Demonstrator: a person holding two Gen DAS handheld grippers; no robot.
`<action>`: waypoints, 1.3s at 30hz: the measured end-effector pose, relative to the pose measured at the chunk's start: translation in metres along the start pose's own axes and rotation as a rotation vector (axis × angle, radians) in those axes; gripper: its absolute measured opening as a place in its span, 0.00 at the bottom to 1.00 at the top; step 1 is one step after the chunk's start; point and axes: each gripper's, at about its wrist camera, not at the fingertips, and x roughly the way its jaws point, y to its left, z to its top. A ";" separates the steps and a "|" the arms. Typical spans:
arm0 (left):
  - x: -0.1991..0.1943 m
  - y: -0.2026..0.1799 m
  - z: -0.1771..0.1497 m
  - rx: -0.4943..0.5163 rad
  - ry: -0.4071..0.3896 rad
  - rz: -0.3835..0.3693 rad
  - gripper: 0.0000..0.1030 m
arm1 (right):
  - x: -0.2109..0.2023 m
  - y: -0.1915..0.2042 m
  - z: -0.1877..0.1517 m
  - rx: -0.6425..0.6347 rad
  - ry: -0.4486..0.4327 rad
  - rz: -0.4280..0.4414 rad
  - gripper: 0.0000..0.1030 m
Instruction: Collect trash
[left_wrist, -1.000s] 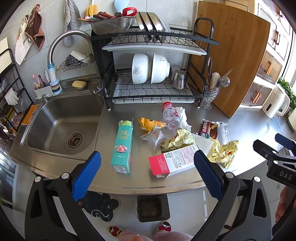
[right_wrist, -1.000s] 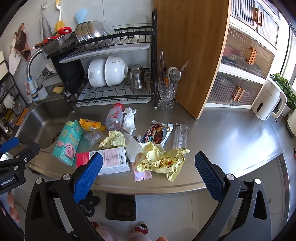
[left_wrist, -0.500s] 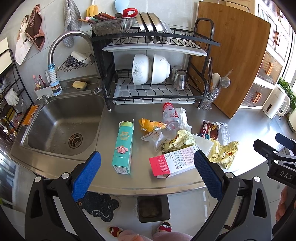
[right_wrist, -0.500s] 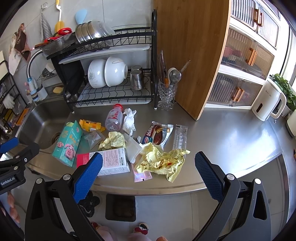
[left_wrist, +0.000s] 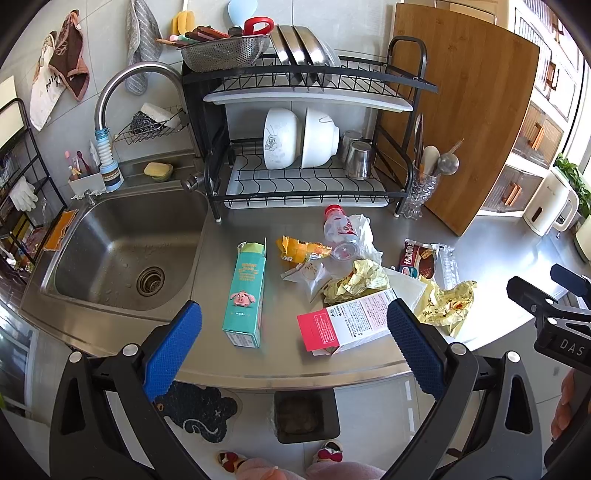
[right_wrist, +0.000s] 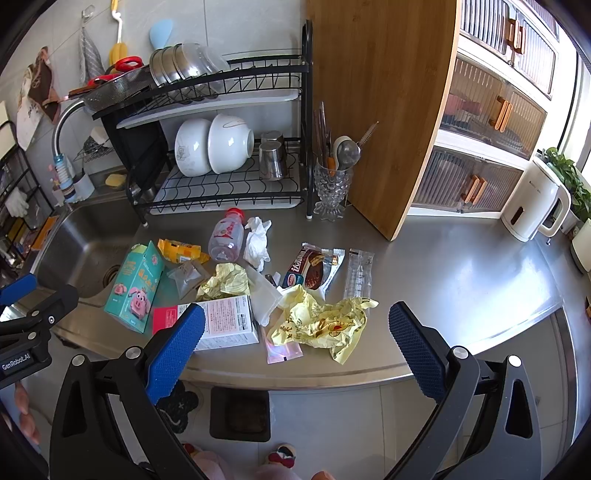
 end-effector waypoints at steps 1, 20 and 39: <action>0.000 0.000 0.000 0.000 -0.001 0.001 0.92 | 0.000 0.000 0.001 0.001 0.000 0.000 0.97; -0.002 0.002 -0.001 -0.004 -0.006 0.002 0.92 | -0.003 -0.005 0.003 0.004 -0.002 -0.004 0.97; -0.003 -0.001 -0.001 0.000 -0.003 -0.001 0.92 | -0.003 -0.004 0.000 0.003 -0.001 -0.007 0.97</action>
